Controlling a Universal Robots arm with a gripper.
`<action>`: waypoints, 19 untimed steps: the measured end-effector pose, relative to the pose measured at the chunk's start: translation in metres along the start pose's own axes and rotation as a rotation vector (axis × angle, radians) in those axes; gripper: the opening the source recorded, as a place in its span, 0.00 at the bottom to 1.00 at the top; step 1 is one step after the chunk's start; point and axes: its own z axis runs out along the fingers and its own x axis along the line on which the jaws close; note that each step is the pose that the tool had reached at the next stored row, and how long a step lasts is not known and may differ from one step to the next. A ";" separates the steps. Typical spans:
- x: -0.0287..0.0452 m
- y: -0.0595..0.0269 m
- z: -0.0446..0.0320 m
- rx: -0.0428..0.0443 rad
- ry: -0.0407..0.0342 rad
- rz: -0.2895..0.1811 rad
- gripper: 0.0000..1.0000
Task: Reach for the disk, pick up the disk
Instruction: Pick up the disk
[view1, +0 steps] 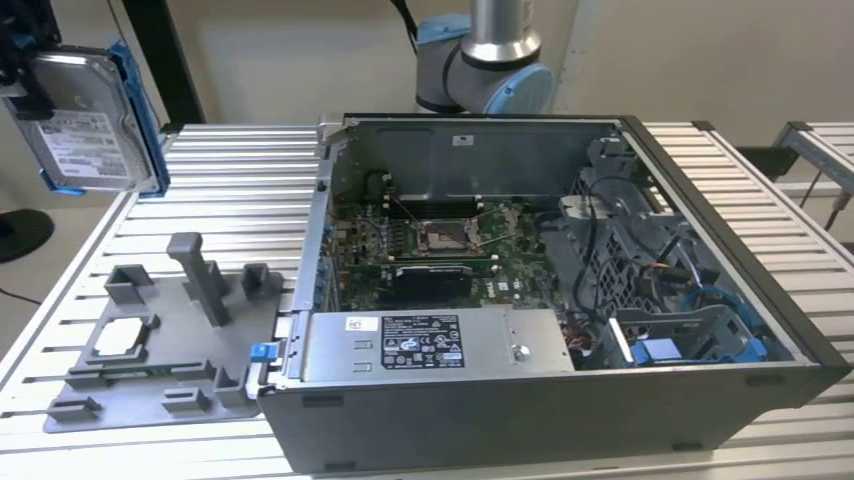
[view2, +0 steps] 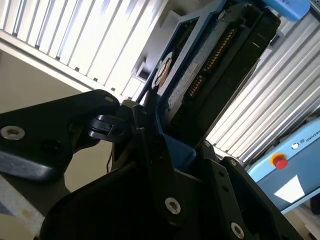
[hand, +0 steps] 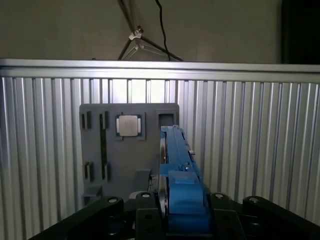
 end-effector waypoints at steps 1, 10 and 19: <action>-0.0001 -0.0002 -0.0047 0.0001 -0.0001 0.000 0.00; -0.0008 -0.0017 -0.0446 0.0009 0.0000 0.000 0.00; -0.0008 -0.0019 -0.0498 0.0714 -0.0016 -0.002 0.00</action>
